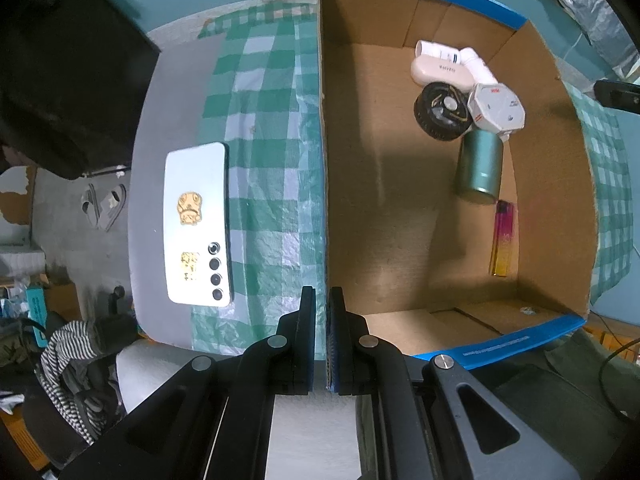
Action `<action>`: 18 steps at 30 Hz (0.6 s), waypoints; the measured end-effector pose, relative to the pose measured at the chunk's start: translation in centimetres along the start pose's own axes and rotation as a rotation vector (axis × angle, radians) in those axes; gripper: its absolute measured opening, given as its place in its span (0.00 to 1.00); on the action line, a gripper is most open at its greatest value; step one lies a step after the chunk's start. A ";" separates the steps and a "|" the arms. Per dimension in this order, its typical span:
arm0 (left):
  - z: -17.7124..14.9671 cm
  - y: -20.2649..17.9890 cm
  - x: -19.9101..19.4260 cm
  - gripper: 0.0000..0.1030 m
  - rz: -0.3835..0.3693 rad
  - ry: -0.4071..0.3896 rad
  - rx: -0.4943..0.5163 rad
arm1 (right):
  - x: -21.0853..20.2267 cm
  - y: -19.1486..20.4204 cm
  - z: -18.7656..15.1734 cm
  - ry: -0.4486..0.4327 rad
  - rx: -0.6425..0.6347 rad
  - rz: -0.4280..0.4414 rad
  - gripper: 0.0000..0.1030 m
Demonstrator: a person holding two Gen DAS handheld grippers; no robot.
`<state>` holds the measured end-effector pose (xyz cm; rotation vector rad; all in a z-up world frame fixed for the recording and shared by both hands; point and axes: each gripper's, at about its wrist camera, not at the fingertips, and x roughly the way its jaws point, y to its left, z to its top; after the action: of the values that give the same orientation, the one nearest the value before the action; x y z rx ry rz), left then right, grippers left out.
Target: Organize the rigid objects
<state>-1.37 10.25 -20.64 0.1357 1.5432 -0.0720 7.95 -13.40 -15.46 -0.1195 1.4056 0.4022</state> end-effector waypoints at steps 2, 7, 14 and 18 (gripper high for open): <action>0.3 -0.2 -0.8 0.07 0.015 -0.016 0.010 | -1.0 -0.3 -0.1 -0.027 0.026 -0.004 0.64; 1.2 -1.2 -3.6 0.11 0.068 -0.087 0.046 | -3.7 -0.8 -0.4 -0.093 0.072 -0.030 0.64; 2.6 -1.7 -8.2 0.39 0.049 -0.215 0.034 | -7.5 -1.2 -1.0 -0.197 0.126 -0.070 0.65; 3.2 -2.1 -10.7 0.54 0.043 -0.278 0.023 | -9.1 -1.1 -1.5 -0.240 0.145 -0.112 0.65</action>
<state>1.21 7.30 -9.94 0.1696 1.2613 -0.0710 5.92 -16.78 -7.00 -0.0302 1.1803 0.2127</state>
